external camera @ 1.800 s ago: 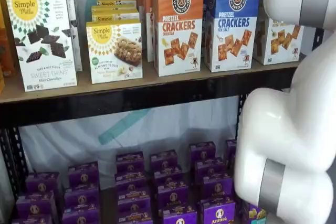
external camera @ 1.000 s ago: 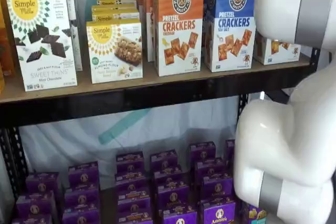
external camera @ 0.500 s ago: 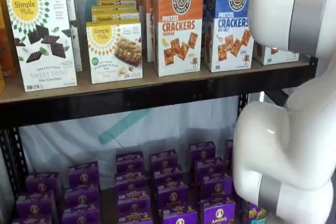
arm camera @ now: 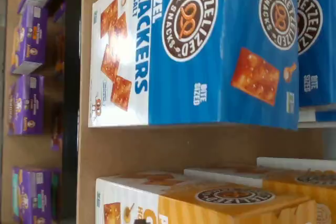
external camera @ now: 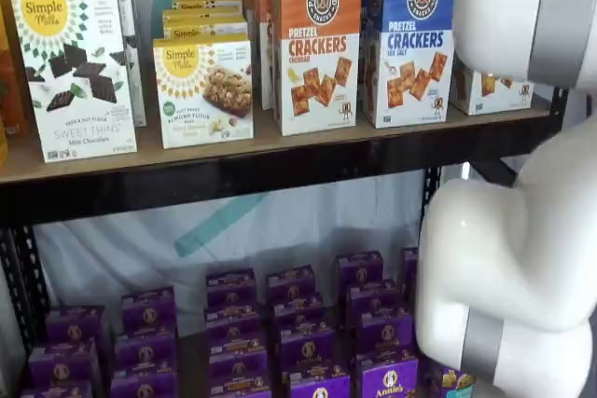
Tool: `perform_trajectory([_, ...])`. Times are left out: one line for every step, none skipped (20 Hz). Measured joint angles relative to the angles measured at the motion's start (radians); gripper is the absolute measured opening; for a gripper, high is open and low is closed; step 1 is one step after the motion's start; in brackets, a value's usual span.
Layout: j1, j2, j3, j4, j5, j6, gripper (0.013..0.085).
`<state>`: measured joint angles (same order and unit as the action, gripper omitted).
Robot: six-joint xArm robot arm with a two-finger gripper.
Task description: Retrieve the yellow and white box located on the top shelf, the sixth one from the left
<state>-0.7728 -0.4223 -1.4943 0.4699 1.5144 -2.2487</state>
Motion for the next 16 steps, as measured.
perform_trajectory([0.009, 0.024, -0.025, -0.011, 0.012, 0.01, 0.085])
perform_trajectory([0.017, 0.047, -0.049, -0.021, 0.025, 0.021, 0.085])
perform_trajectory([0.021, 0.062, -0.063, -0.024, 0.031, 0.026, 0.085])
perform_trajectory([0.025, 0.076, -0.077, -0.027, 0.036, 0.031, 0.085])
perform_trajectory([0.029, 0.09, -0.088, -0.031, 0.036, 0.035, 0.085])
perform_trajectory([0.033, 0.099, -0.094, -0.035, 0.035, 0.037, 0.085])
perform_trajectory([0.037, 0.109, -0.101, -0.04, 0.032, 0.038, 0.085])
perform_trajectory([0.039, 0.118, -0.107, -0.043, 0.03, 0.039, 0.085])
perform_trajectory([0.043, 0.13, -0.115, -0.046, 0.026, 0.039, 0.085])
perform_trajectory([0.046, 0.143, -0.125, -0.052, 0.026, 0.04, 0.085])
perform_trajectory([0.049, 0.154, -0.133, -0.057, 0.026, 0.041, 0.085])
perform_trajectory([0.051, 0.166, -0.143, -0.06, 0.029, 0.043, 0.085])
perform_trajectory([0.052, 0.178, -0.153, -0.062, 0.032, 0.044, 0.085])
perform_trajectory([0.053, 0.187, -0.16, -0.064, 0.033, 0.045, 0.085])
perform_trajectory([0.054, 0.198, -0.168, -0.064, 0.033, 0.046, 0.085])
perform_trajectory([0.056, 0.209, -0.176, -0.066, 0.03, 0.046, 0.085])
